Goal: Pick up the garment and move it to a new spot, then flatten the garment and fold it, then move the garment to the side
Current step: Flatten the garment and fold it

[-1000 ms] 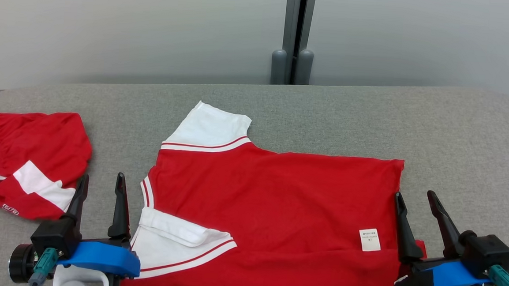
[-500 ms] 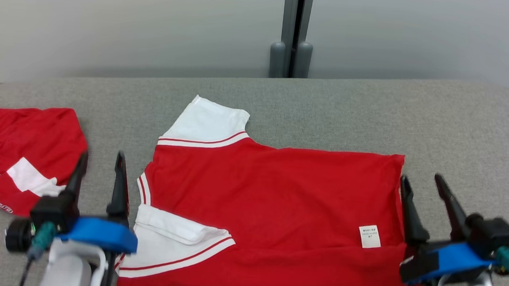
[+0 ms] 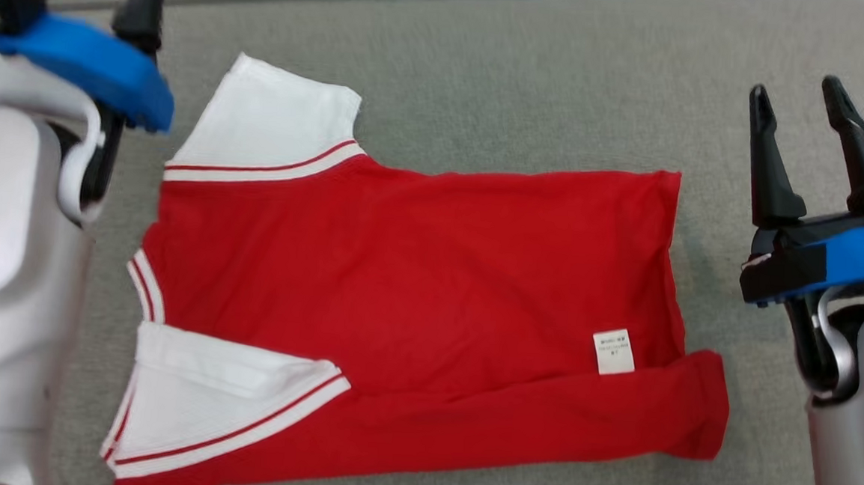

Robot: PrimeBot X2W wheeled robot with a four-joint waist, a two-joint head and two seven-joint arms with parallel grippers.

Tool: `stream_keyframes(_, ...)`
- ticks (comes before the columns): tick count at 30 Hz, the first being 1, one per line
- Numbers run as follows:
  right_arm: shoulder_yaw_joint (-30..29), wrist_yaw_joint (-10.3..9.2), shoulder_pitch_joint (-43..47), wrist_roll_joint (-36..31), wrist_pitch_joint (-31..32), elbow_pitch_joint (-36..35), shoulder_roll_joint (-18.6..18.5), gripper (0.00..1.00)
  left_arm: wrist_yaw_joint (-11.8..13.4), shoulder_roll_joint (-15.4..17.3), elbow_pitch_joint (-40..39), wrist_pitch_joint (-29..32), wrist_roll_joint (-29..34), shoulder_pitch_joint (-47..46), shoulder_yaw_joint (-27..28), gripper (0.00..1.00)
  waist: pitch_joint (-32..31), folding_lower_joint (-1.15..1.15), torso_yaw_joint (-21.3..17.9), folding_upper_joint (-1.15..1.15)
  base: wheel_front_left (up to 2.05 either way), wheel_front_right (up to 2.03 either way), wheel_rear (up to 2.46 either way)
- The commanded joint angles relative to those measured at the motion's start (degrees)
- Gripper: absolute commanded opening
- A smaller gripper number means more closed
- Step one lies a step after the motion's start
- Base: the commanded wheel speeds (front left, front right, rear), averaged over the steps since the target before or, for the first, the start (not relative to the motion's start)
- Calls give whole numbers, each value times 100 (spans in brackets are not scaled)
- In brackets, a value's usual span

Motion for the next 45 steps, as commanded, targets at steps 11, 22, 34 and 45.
stream_keyframes(11,275,3,-620,180,-163,153,120,100,-30,555,1398,1196,-920,-1609,-1336,100,1031,-2,-446,0,0,0,0)
stream_keyframes(22,347,3,-837,224,-347,387,141,100,-31,804,2236,2005,-1908,-1668,-2009,100,1357,-2,-741,0,0,0,0)
stream_keyframes(34,603,3,-1066,365,-36,683,-37,100,-31,944,2300,2472,-2698,-1673,-2535,0,1349,-2,-779,0,0,0,0)
stream_keyframes(45,968,3,-1025,919,1269,1086,-507,100,-31,785,2242,1621,-2766,-1820,-2915,0,1052,-2,-500,0,0,0,0)
